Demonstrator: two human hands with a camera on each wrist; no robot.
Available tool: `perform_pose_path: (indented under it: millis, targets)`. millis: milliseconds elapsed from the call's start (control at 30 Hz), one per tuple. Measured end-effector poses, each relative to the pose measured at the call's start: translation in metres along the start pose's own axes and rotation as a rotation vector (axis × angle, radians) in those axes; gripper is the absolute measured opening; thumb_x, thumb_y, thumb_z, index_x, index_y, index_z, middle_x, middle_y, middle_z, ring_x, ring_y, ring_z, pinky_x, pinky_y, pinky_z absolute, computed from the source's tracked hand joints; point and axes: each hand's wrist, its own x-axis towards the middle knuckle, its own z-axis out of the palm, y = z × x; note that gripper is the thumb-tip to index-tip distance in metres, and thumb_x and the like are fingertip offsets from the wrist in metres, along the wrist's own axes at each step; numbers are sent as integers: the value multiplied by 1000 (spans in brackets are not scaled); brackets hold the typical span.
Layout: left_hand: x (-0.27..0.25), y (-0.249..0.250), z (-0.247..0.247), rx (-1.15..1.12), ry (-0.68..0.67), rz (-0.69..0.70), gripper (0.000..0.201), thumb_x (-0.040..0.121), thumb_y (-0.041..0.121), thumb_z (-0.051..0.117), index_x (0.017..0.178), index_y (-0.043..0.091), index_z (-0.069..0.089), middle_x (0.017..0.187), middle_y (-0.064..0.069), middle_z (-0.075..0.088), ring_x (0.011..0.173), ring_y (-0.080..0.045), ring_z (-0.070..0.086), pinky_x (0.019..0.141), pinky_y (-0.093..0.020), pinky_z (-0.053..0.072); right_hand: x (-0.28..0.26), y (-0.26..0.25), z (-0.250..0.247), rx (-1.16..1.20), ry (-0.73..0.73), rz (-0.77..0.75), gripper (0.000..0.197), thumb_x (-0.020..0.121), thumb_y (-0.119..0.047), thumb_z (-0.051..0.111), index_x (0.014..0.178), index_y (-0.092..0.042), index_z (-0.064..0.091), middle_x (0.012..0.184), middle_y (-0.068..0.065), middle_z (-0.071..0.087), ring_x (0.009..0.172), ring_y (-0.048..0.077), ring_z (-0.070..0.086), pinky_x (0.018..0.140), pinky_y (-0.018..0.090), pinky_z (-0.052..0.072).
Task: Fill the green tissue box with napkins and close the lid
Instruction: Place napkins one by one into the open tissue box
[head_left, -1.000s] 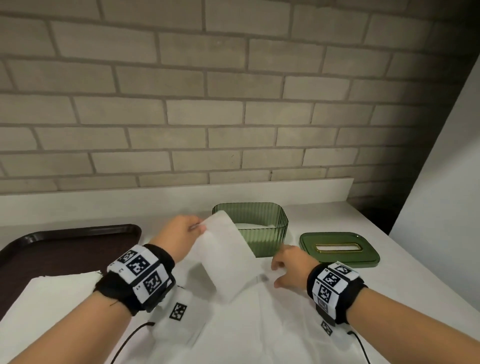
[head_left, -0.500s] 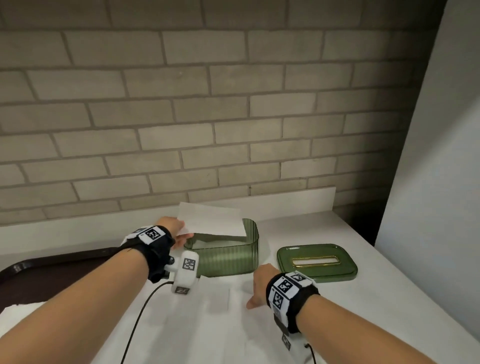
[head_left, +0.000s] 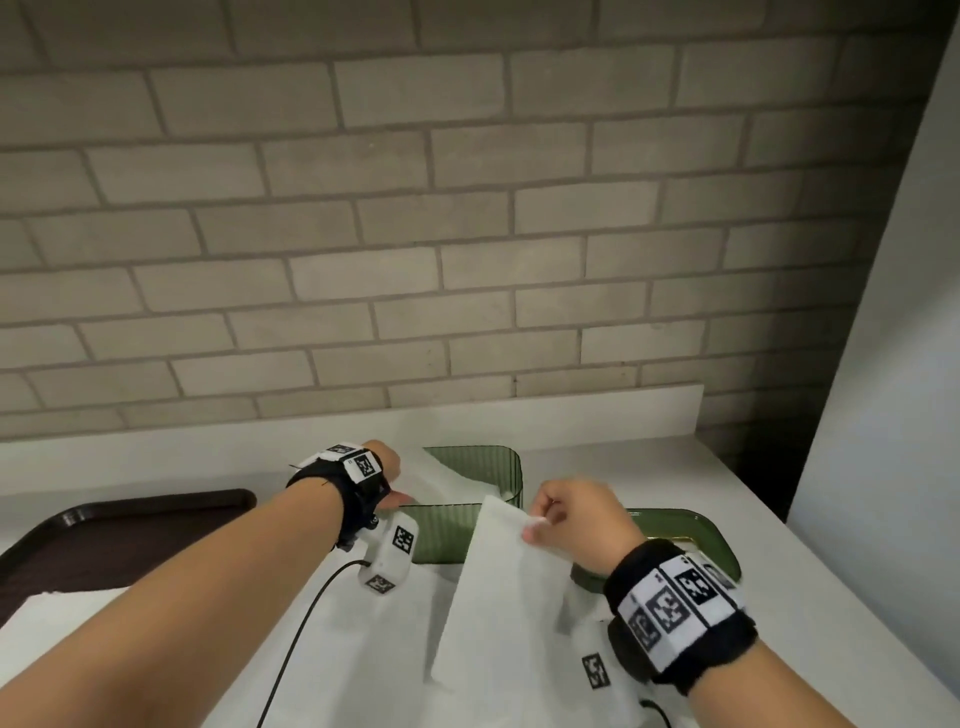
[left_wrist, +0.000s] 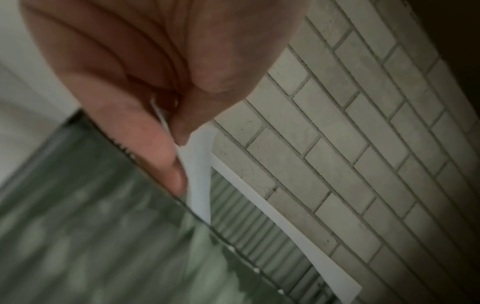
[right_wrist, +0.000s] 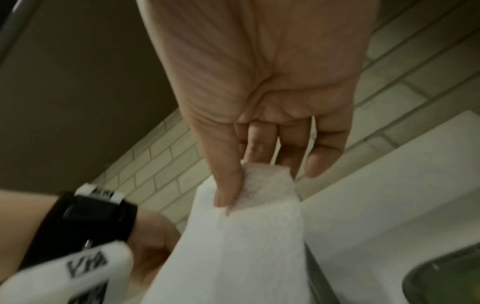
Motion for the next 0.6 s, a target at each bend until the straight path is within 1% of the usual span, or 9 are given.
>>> perform_pose_path:
  millis: [67,133,200,267,333,367,467,533,600]
  targets:
    - [-21,19,-4,-169,-40,-37,44,97,28,44,131,-1,47,131,-16,54,85,-12,69,78,-28,57,0,5,-20,119,62,16,5,85,-20,66,87,-22,62,87,-4,65,76,8,58,59,15,42]
    - [-18,25,-2,-54,-50,4,44,97,8,40,140,0,36,140,-15,46,75,-5,60,74,-23,58,3,13,-36,247,108,30,13,89,-18,61,101,-21,66,95,-4,67,88,12,62,71,20,46]
    - [-8,24,-1,21,-63,10,42,97,9,41,138,1,39,139,-14,47,72,-6,54,65,-18,56,8,21,-52,353,184,36,19,92,-15,58,108,-14,67,98,-1,69,91,15,63,76,23,48]
    - [-5,23,0,231,-104,-11,38,95,17,46,130,3,50,136,-14,50,98,-20,61,83,-27,54,15,26,-65,496,251,76,19,93,-12,55,109,-10,67,99,4,70,91,19,64,79,28,50]
    - [5,19,5,385,-88,10,38,92,18,49,127,3,52,130,-16,52,115,-31,54,98,-40,46,23,28,-74,603,264,130,15,93,-12,54,102,-12,66,101,8,69,96,25,63,84,36,52]
    - [0,23,6,421,-52,11,36,90,16,52,124,3,54,125,-15,55,113,-30,56,98,-43,47,27,27,-77,637,254,149,12,93,-11,54,98,-13,65,102,10,69,97,26,63,82,35,52]
    - [-17,43,3,583,-132,83,31,83,10,62,112,0,60,109,-13,65,101,-26,65,89,-42,53,42,21,-81,714,256,172,9,93,-8,52,93,-11,61,104,14,66,94,26,61,78,35,52]
    - [-24,53,-2,579,-153,87,32,87,8,56,117,-2,58,109,-12,63,103,-23,63,90,-32,51,56,18,-81,762,296,201,11,92,-2,49,98,-8,56,111,18,62,97,30,59,80,40,51]
    - [-32,58,-8,656,-112,141,30,94,8,47,120,-3,56,112,-14,60,96,-21,57,76,-27,48,68,14,-79,871,329,238,18,90,7,44,104,-5,49,114,23,56,98,33,56,72,40,51]
